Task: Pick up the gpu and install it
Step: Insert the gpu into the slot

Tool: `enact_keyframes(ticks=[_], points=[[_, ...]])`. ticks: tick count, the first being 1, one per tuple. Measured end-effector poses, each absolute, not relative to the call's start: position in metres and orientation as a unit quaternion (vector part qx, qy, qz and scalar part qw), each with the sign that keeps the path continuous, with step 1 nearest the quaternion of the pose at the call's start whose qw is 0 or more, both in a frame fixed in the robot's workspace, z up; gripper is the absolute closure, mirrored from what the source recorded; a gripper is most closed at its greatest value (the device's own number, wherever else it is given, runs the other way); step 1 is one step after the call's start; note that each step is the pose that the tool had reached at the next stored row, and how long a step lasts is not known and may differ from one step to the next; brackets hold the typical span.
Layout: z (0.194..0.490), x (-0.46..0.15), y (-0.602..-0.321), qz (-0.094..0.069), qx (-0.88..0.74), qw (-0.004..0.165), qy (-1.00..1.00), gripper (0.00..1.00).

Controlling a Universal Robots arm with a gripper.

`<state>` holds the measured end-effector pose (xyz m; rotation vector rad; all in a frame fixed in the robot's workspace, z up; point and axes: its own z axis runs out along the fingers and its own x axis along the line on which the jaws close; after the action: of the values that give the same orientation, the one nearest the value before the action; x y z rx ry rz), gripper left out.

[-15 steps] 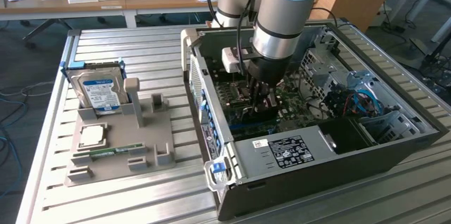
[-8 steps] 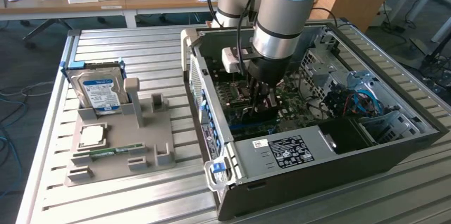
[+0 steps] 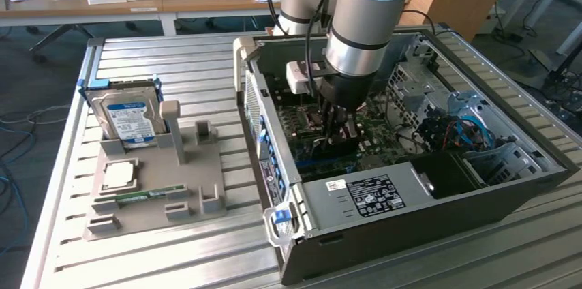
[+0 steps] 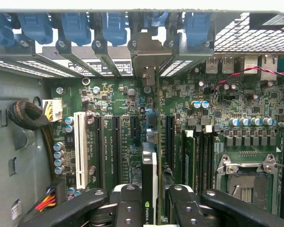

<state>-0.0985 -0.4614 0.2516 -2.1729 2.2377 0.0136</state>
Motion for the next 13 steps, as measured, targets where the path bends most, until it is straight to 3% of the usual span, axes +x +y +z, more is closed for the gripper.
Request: enact_keyframes(ticks=[13], points=[[0.2517,-0.0993,-0.4614,0.004,-0.697,0.011,0.717,0.74]])
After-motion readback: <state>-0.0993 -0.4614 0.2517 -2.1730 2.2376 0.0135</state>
